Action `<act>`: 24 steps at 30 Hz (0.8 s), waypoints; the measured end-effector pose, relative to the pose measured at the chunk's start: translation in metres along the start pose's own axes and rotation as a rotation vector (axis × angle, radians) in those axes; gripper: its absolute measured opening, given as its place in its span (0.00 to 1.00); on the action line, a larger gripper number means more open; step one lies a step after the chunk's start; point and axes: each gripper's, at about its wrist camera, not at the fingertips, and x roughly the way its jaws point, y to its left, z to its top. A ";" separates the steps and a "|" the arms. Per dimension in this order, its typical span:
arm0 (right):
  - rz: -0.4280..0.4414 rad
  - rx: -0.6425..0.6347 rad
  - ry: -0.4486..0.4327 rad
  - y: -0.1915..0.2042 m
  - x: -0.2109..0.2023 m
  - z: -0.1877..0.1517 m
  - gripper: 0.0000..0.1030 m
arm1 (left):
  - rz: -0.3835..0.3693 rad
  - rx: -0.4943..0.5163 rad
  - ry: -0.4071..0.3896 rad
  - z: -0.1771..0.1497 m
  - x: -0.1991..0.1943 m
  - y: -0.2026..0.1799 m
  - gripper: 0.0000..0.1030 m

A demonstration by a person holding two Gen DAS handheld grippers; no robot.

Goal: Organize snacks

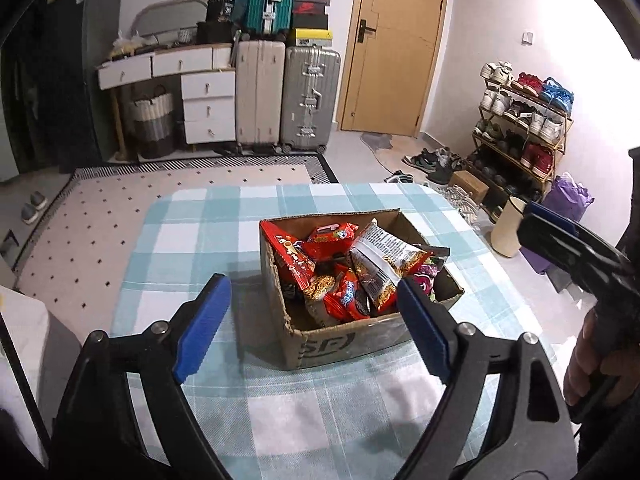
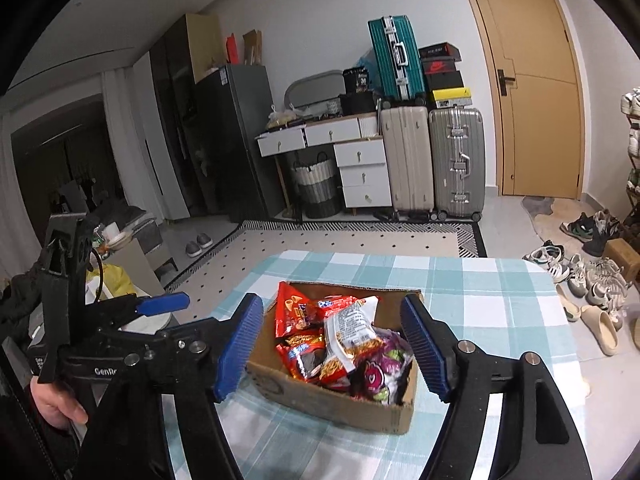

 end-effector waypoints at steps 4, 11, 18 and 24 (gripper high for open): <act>-0.001 0.016 -0.031 0.001 -0.025 -0.013 0.77 | 0.010 0.005 -0.027 -0.007 -0.021 -0.007 0.88; -0.014 -0.004 -0.086 0.009 -0.070 -0.044 0.84 | 0.025 0.003 -0.089 -0.026 -0.051 -0.015 0.99; -0.028 -0.035 -0.140 0.017 -0.100 -0.077 0.92 | 0.087 0.026 -0.130 -0.051 -0.058 -0.018 0.99; -0.044 -0.013 -0.152 0.016 -0.109 -0.102 0.95 | 0.116 0.017 -0.160 -0.075 -0.055 -0.010 0.99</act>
